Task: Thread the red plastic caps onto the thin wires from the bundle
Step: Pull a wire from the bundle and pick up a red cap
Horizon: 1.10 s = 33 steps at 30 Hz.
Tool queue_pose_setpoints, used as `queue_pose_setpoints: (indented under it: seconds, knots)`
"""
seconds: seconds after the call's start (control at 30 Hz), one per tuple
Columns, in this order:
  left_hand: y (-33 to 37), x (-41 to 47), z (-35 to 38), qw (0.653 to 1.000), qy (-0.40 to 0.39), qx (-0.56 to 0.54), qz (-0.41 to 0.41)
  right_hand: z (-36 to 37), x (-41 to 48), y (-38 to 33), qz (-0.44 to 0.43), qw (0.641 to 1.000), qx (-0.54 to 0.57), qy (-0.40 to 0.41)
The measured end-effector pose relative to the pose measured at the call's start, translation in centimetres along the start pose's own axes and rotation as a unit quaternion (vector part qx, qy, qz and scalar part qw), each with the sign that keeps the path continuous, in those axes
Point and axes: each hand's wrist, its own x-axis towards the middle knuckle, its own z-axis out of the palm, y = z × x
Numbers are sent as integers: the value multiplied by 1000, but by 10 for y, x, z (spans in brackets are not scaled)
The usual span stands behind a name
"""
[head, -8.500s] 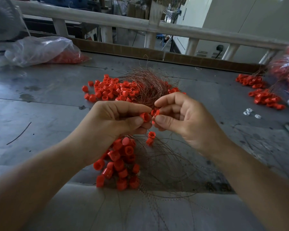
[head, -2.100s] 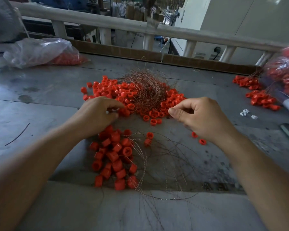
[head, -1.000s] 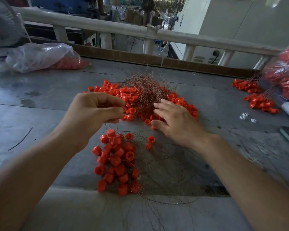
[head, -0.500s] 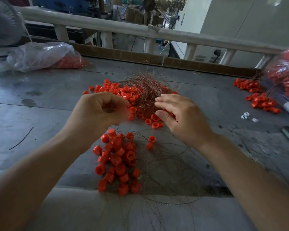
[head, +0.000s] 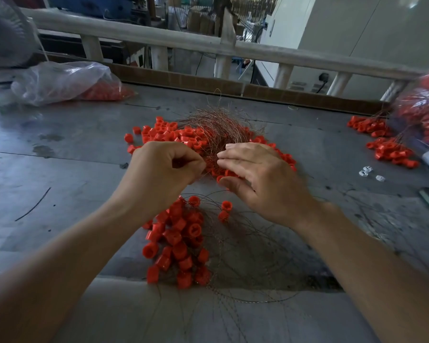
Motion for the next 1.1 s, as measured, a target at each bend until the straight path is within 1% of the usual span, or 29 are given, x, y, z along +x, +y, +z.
queue_pose_setpoints:
  seconds: [0.13,0.2,0.3,0.37,0.43,0.47,0.53,0.6,0.73,0.83,0.9,0.93,1.0,1.1]
  knots:
    - [-4,2,1,1000,14,-15,-14,-1,1,-2,-11,1000,4,-8]
    - [-3,3,2,1000,9,-22,-7,-1,1,-3,-17,1000,4,-7]
    - [0,1,3,1000,-3,-3,15,0,0,-6,-22,1000,9,-13]
    - [1,1,4,1000,-1,14,15,2,0,-4,-24,999,4,-23]
    - [1,1,4,1000,3,7,6,4,-1,-1,-24,999,-1,-34]
    - [1,2,3,1000,3,-16,-2,4,-2,0,-15,999,1,-45]
    - [2,2,-2,994,-3,-103,-26,3,-1,2,28,996,15,-85]
    - [6,1,-7,980,-17,-196,-39,3,-1,7,77,989,35,-125]
    - [16,-4,-16,938,-73,-340,-11,8,-3,18,137,978,48,-148]
    - [18,-7,-19,922,-95,-374,18,9,-6,24,172,972,62,-151]
    - [19,-8,-21,913,-95,-398,17,8,-6,26,178,972,64,-139]
    - [19,-9,-22,905,-89,-416,12,6,-6,26,177,974,66,-121]
    - [19,-9,-23,894,-76,-442,5,2,-5,24,174,979,81,-62]
    - [19,-9,-23,901,-80,-427,4,-4,-5,18,165,976,135,40]
